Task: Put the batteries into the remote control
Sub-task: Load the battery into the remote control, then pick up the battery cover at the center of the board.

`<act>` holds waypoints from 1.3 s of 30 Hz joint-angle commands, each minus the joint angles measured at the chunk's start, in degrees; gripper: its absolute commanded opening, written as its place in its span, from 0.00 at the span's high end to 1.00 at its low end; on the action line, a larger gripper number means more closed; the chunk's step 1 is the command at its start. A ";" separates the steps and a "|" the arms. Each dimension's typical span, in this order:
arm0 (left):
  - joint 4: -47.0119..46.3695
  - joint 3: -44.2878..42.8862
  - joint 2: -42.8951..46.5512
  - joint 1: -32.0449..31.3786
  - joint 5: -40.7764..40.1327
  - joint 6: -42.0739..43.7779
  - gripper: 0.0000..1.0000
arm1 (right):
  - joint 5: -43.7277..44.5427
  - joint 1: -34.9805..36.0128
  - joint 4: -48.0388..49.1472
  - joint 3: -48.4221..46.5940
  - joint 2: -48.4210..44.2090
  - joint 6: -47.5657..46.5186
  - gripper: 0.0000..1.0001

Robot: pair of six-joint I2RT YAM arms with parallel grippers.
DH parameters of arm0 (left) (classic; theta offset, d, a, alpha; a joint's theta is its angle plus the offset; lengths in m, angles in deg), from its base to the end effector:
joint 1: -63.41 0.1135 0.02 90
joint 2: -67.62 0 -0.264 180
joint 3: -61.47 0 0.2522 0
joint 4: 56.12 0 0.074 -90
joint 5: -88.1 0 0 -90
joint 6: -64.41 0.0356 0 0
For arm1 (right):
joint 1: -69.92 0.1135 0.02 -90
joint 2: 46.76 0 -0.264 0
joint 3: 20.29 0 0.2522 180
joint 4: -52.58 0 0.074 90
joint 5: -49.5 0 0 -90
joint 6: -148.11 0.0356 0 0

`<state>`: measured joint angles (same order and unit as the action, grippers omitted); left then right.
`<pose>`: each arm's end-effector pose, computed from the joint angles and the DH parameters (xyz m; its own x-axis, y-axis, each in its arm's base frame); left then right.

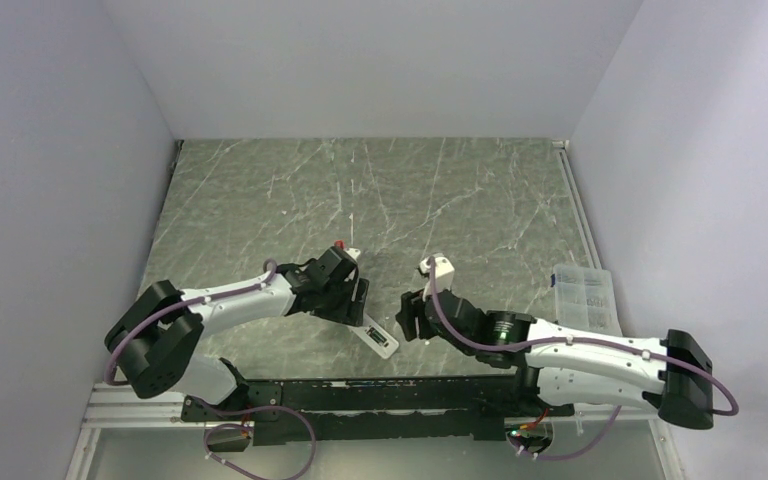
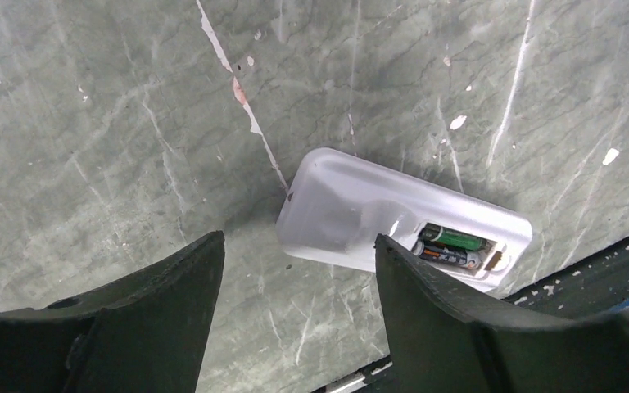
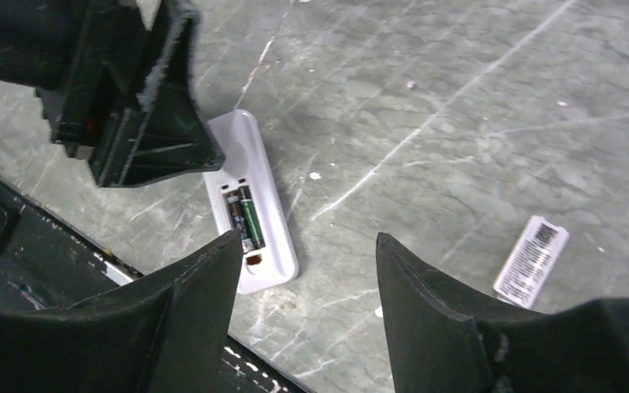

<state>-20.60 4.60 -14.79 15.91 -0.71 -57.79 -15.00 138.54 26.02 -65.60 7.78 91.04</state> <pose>0.1790 -0.1964 0.1705 -0.8967 0.1900 -0.3998 0.3144 0.9091 -0.2732 0.0879 0.1824 0.2260 -0.5666 -0.1014 -0.8177 -0.4827 0.8451 0.2296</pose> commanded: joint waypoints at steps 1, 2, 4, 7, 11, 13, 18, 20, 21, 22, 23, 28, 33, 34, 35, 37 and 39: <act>1.61 -2.51 3.74 -0.44 -1.02 -0.30 0.26 | 5.25 -0.74 -6.40 0.62 -4.15 5.45 0.34; 2.00 -2.77 4.20 -0.41 -1.08 -0.30 0.26 | 5.71 -0.94 -7.85 0.46 -4.73 6.42 0.32; 2.59 -3.21 5.23 -0.40 -1.02 -0.33 0.25 | 5.55 -1.61 -10.50 -0.16 -5.43 7.60 0.31; 3.37 -3.78 6.87 -0.47 -0.48 -0.48 0.24 | 5.26 -2.95 -15.04 -1.56 -4.98 9.43 0.30; 4.97 -4.44 8.84 -0.45 0.42 -0.72 0.22 | 1.15 -7.84 -19.49 -3.12 -3.02 11.17 0.30; 5.93 -4.69 10.02 -0.47 0.48 -1.05 0.20 | -2.81 -12.01 -20.09 -3.06 -2.17 10.64 0.31; 8.89 -5.17 14.76 -0.44 0.10 -1.71 0.16 | -7.38 -18.85 -19.60 -1.96 -1.76 9.39 0.32; 10.41 -5.63 16.79 -0.47 -0.19 -1.87 0.14 | -7.38 -20.08 -20.34 -2.39 -0.93 9.49 0.32; 11.20 -5.93 17.63 -0.40 -0.34 -1.84 0.13 | -7.05 -20.55 -20.89 -2.85 -0.34 9.48 0.32; 11.97 -6.24 18.50 -0.40 -0.55 -1.84 0.13 | -6.78 -20.95 -21.35 -3.26 0.44 9.33 0.32; 12.78 -6.58 19.26 -0.39 -0.78 -1.88 0.13 | -6.56 -21.39 -21.97 -3.79 1.20 9.16 0.32; 16.92 -8.21 22.49 -0.40 -1.02 -1.35 0.11 | -5.46 -22.66 -22.54 -4.61 3.68 8.31 0.32; 20.64 -9.54 24.87 -0.44 -4.47 -1.10 0.10 | -8.20 -25.13 -19.87 -3.76 6.27 6.25 0.32; 21.41 -9.89 25.36 -0.41 -4.82 -1.25 0.09 | -8.45 -25.74 -19.46 -3.77 6.92 5.93 0.33; 22.11 -10.21 25.78 -0.45 -5.14 -1.26 0.09 | -8.90 -26.19 -19.20 -3.83 7.80 5.49 0.34; 23.57 -10.74 26.43 -0.40 -6.16 -1.24 0.01 | -10.19 -26.87 -18.18 -4.04 9.09 4.42 0.36; 24.75 -11.49 26.83 -0.44 -6.94 -1.24 0.01 | -11.29 -27.52 -17.34 -4.36 10.51 3.58 0.39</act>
<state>0.73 -3.80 10.43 15.69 -4.58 -59.13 -23.66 112.16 5.67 -67.87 16.59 97.14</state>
